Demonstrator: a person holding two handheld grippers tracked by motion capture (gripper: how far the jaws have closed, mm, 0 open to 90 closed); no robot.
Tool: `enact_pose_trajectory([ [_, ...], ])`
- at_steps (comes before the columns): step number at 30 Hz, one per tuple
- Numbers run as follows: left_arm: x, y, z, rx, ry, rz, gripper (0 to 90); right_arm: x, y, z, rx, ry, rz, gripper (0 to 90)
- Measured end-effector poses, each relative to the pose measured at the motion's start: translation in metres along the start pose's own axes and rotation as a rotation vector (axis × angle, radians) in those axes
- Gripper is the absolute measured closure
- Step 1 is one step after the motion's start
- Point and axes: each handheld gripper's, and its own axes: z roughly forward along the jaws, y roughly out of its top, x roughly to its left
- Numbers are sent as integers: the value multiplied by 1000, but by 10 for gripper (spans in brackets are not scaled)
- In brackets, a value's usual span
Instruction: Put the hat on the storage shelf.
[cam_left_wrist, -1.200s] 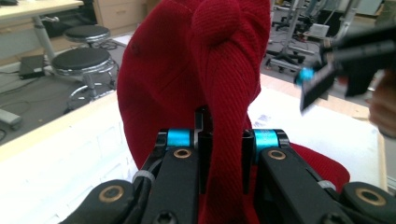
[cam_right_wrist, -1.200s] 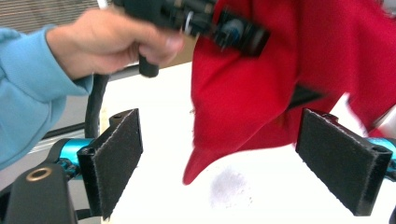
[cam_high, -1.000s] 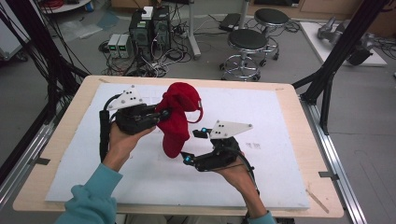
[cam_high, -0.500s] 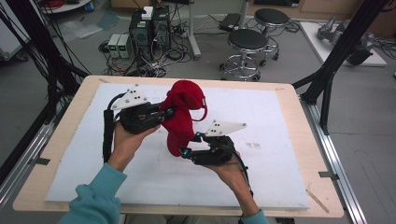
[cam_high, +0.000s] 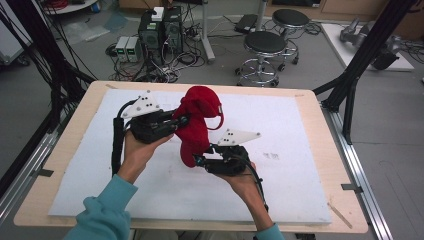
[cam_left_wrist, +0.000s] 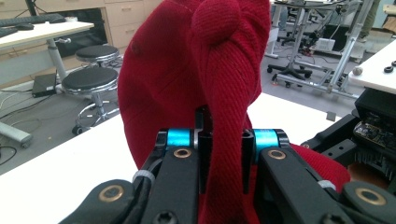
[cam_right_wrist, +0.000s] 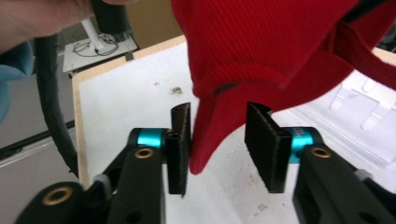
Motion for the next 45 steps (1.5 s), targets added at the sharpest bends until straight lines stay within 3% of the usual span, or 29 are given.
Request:
enact_pose_trajectory([
  [2, -1, 0, 1, -3, 5, 5, 847, 0, 0, 0, -6, -1, -5, 644],
  [6, -1, 0, 1, -8, 13, 7, 847, 2, 1, 2, 0, -11, -14, 805],
  [16, 1, -3, 1, -17, 15, 22, 842, -2, 1, -1, -5, -33, 15, 852],
  [21, 2, -4, 0, -29, 27, 26, 795, -2, 1, -1, -12, -41, 37, 854],
  [26, 4, -5, -2, -37, 57, 5, 503, -2, 0, -1, -20, -46, 41, 855],
  [27, 6, -6, -2, -39, 65, -17, 443, -3, 1, -1, -26, -44, 43, 855],
  [30, 8, -7, -1, -36, 88, -42, 155, -2, 1, -1, -35, -50, 46, 856],
  [35, 13, -7, -7, -65, 91, -55, 64, -2, 1, -1, -40, -52, 50, 856],
  [38, 15, -7, -11, -79, 87, -55, 64, -4, 1, -4, -57, -61, 59, 856],
  [45, 21, -21, -25, -54, 95, -45, 64, -12, 1, -7, -86, -110, 85, 855],
])
